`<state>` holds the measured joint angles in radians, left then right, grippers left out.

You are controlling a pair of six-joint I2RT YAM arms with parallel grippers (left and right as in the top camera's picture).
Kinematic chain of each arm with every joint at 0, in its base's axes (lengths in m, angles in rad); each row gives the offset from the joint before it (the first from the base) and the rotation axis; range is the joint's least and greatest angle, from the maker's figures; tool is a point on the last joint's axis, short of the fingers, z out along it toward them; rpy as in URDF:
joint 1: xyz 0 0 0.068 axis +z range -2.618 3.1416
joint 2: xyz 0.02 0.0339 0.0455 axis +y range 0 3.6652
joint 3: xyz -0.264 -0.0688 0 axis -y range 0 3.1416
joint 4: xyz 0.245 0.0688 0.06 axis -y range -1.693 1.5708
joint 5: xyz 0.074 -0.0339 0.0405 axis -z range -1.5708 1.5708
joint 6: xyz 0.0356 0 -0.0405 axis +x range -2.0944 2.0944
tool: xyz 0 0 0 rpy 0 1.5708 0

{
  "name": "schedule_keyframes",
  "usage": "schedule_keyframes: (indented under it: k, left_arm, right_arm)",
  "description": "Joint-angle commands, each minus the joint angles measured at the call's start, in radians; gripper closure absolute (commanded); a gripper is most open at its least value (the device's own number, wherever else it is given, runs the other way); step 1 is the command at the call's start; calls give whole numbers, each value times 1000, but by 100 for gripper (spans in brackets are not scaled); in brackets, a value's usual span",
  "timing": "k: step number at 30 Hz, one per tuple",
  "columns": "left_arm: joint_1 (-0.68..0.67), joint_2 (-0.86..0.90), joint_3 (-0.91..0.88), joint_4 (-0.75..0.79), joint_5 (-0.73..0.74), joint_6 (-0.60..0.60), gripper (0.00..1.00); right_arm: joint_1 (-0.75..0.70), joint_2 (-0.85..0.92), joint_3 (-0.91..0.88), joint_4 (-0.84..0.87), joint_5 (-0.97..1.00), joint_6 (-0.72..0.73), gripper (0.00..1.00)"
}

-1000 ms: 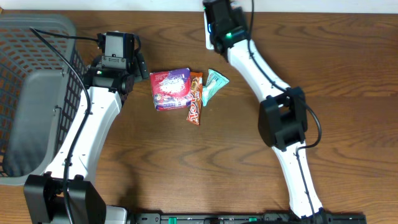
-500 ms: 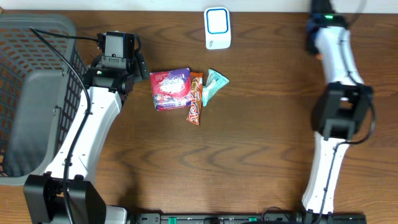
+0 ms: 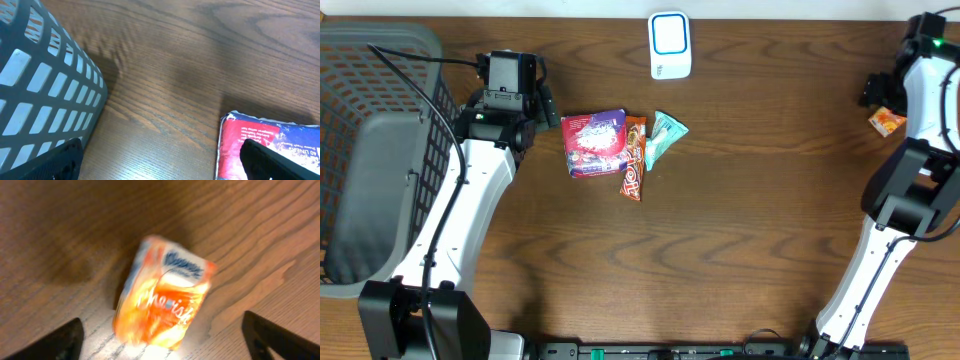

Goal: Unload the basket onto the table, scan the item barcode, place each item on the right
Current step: 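Move the Kleenex pack to the right and drop it on the table, then swing the right gripper back toward the green wipes pack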

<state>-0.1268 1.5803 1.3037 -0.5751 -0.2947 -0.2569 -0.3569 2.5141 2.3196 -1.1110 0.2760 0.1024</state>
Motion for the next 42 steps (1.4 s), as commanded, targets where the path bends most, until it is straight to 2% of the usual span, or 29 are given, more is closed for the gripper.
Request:
schedule_keyframes:
  k: [1, 6, 12, 18, 19, 23, 25, 27, 29, 30, 32, 35, 37, 40, 42]
  left_arm:
    - [2, 2, 6, 0, -13, 13, 1]
    - [2, 2, 6, 0, -13, 13, 1]
    - [2, 2, 6, 0, -13, 13, 1]
    - [2, 2, 6, 0, -13, 13, 1]
    - [2, 2, 6, 0, -13, 13, 1]
    - [2, 2, 6, 0, -13, 13, 1]
    - [2, 2, 6, 0, -13, 13, 1]
    - [2, 2, 6, 0, -13, 13, 1]
    - [2, 2, 6, 0, -13, 13, 1]
    - [2, 2, 6, 0, -13, 13, 1]
    - [2, 2, 6, 0, -13, 13, 1]
    - [2, 2, 6, 0, -13, 13, 1]
    - [2, 2, 6, 0, -13, 13, 1]
    - [2, 2, 6, 0, -13, 13, 1]
    - [2, 2, 6, 0, -13, 13, 1]
  right_arm:
    - [-3, -46, -8, -5, -108, 10, 1]
    - [11, -47, -8, -5, -242, 10, 1]
    - [62, -94, 4, -4, -188, 10, 1]
    - [133, -198, 4, 27, -221, 10, 2]
    - [144, -207, 4, 26, -231, 10, 9]
    - [197, -217, 3, 3, -309, 10, 59]
    - [222, -212, -5, -6, -382, 10, 64]
    - [251, -206, -10, -33, -507, 10, 57]
    - [288, -202, -13, -73, -645, 10, 40]
    - [306, -200, -15, -88, -692, 10, 36]
    - [351, -197, -20, -115, -752, 10, 32]
    - [434, -194, -31, -143, -753, 9, 20]
    - [489, -191, -40, -148, -753, 9, 16]
    - [579, -189, -71, -130, -711, 10, 16]
    - [636, -189, -97, -112, -653, 59, 4]
